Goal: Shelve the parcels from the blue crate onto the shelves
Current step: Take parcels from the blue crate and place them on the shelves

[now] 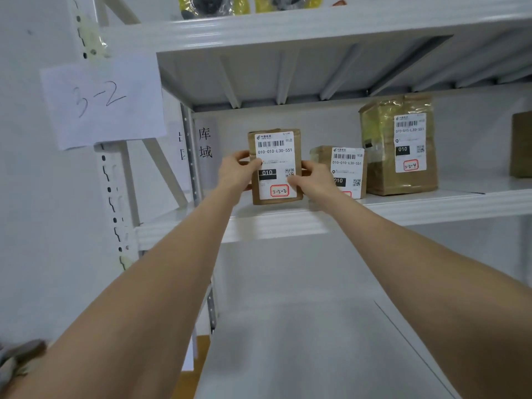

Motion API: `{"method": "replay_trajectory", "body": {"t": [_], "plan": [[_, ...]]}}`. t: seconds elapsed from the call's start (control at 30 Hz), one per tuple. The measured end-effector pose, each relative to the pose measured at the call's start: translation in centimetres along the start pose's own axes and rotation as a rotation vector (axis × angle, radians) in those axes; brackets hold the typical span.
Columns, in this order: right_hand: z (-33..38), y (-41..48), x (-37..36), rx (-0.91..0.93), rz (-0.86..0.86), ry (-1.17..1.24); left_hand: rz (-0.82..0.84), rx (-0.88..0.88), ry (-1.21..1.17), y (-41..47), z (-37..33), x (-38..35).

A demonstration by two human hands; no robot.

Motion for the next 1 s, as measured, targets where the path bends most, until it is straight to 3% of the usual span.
{"method": "replay_trajectory", "body": {"t": [0.47,0.63,0.8,0.87,1.0], "plan": [[0.2,-2.1,1.9,0.013,-0.004,-0.239,0.025,0.039,0.086,-2.0,0.3,-1.3],[1.3,-1.6,2.2,0.033,0.023,-0.442,-0.009,-0.023,0.379,-2.5,-1.1,-1.2],[5.6,-0.9,2.9,0.286,-0.019,-0.724,-0.255,-0.387,0.721,-3.7,-5.0,-0.6],[6.6,-0.8,2.3,0.364,0.068,-0.875,-0.262,-0.497,0.893,-4.2,-5.7,-1.2],[6.9,-0.7,1.5,0.396,0.185,-1.077,-0.187,-0.542,1.179,-4.5,-5.3,-2.4]]}}
Point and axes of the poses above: each hand's wrist, its own y-axis towards the middle knuckle, its own x-axis out of the back of the hand, z = x × y, the point moved 5 cm from there along y, towards the middle knuckle, and after that the axes turned 11 degrees about x, right-handed, at the moved point
